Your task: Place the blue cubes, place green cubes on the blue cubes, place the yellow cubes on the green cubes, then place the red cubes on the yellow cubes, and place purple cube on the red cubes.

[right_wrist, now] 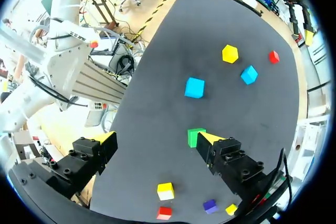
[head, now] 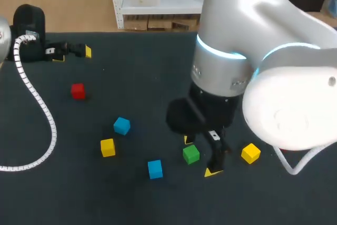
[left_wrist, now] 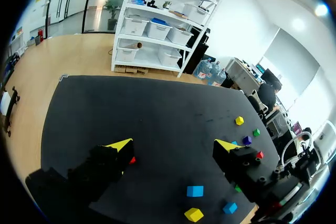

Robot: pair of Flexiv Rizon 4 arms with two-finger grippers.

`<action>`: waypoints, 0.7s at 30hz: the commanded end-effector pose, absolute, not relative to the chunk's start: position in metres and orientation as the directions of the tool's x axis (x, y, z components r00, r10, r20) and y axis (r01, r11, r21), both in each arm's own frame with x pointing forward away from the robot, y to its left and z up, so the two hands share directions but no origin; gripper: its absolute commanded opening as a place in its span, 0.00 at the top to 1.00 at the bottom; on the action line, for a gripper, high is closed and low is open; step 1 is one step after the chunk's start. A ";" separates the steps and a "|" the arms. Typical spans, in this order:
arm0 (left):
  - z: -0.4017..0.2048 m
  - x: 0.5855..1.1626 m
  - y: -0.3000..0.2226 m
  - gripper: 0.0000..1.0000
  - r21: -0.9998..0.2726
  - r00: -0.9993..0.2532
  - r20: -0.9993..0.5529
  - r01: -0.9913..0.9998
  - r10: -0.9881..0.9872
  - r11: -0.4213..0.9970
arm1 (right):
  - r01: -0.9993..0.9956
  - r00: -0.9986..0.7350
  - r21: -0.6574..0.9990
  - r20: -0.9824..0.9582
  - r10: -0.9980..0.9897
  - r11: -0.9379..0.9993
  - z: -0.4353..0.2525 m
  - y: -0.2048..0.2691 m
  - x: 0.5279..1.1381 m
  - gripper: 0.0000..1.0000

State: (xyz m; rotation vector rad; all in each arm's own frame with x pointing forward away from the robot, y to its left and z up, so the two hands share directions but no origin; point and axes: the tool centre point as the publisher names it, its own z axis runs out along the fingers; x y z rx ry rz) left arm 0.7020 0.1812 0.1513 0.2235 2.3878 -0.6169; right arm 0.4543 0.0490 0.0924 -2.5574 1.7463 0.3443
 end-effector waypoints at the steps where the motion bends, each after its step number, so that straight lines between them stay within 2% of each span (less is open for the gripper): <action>1: 0.150 0.702 0.183 0.00 -0.379 -0.769 -0.640 0.316 0.001 0.870 | -0.923 0.347 0.100 -0.199 -0.916 -0.371 0.091 0.047 0.454 0.00; 12: 0.150 0.702 0.183 0.00 -0.379 -0.769 -0.640 0.316 0.001 0.870 | -0.923 0.347 0.100 -0.199 -0.916 -0.371 0.091 0.047 0.454 0.00; 13: 0.150 0.702 0.183 0.00 -0.379 -0.769 -0.640 0.316 0.001 0.870 | -0.943 0.308 0.091 -0.135 -0.942 -0.321 0.091 0.034 0.457 0.00; 15: 0.150 0.702 0.183 0.00 -0.379 -0.769 -0.640 0.316 0.001 0.870 | -0.954 0.264 0.105 -0.141 -0.954 -0.279 0.083 0.026 0.455 0.00; 21: 0.150 0.702 0.183 0.00 -0.379 -0.769 -0.640 0.316 0.001 0.870 | -0.957 0.238 0.152 -0.084 -0.968 -0.248 0.061 0.036 0.440 0.00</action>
